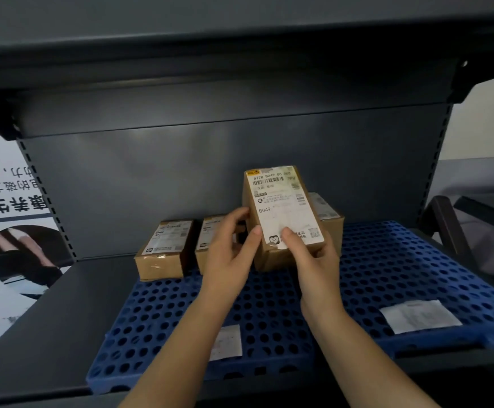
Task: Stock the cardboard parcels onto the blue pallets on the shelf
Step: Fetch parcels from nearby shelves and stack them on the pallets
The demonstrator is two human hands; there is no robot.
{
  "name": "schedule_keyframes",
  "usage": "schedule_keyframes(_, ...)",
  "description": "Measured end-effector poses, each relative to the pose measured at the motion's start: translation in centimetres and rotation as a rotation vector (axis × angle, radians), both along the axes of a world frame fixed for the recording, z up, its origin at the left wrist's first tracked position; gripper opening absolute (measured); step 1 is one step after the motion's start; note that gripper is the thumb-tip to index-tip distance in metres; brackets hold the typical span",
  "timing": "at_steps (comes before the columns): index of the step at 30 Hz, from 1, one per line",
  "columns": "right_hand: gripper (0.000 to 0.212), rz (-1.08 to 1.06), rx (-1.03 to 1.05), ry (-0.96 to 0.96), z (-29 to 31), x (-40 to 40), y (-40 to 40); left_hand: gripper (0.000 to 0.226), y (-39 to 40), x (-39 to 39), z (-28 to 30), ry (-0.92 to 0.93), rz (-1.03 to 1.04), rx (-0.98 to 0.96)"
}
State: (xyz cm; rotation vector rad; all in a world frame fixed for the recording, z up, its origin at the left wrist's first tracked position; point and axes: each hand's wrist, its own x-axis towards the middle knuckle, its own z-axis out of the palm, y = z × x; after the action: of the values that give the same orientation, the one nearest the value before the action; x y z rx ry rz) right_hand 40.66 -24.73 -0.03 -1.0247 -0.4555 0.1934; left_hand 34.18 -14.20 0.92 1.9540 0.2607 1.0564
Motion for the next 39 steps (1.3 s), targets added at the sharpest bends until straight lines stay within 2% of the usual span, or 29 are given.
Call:
schedule_keyframes(2, 0.049, -0.002, 0.001, -0.091, 0.4, 0.6, -1.0, 0.052, -1.8, 0.8, 0.2, -0.067, -0.034, -0.07)
schedule_keyframes(6, 0.073, -0.013, -0.051, -0.221, 1.3, 2.9, -4.4, 0.061, -5.5, 3.3, 1.6, -0.129, -0.084, -0.133)
schedule_keyframes(11, 0.071, 0.01, -0.032, -0.244, 2.3, 7.7, -9.8, 0.066, -10.3, 7.2, 2.8, -0.105, -0.148, -0.118)
schedule_keyframes(14, 0.059, 0.014, -0.06, -0.233, 2.2, 10.3, -12.6, 0.084, -13.0, 9.9, 2.1, -0.018, -0.103, -0.086)
schedule_keyframes(16, 0.05, 0.028, -0.083, -0.188, 1.7, 11.6, -13.6, 0.086, -14.1, 11.2, 1.5, 0.019, -0.066, -0.099)
schedule_keyframes(19, 0.03, 0.048, -0.164, -0.078, 0.7, 14.2, -15.4, 0.071, -16.2, 13.6, 0.7, 0.087, -0.031, -0.118)
schedule_keyframes(23, 0.022, 0.13, -0.278, 0.041, -0.6, 17.0, -16.6, 0.059, -17.8, 15.8, -0.6, 0.18, -0.035, -0.226)
schedule_keyframes(27, 0.034, 0.218, -0.372, 0.124, -1.4, 18.9, -16.9, 0.052, -17.9, 16.9, -1.3, 0.239, 0.014, -0.252)
schedule_keyframes(31, 0.046, 0.257, -0.464, 0.109, -1.6, 20.2, -16.4, 0.056, -17.3, 17.3, -2.0, 0.299, 0.088, -0.224)
schedule_keyframes(35, 0.055, 0.251, -0.544, 0.09, -1.5, 21.5, -15.2, 0.039, -16.8, 17.7, -2.1, 0.312, 0.258, -0.124)
schedule_keyframes(39, 0.056, 0.234, -0.585, 0.083, -1.1, 22.2, -14.0, 0.034, -16.2, 18.5, -2.5, 0.304, 0.349, -0.098)
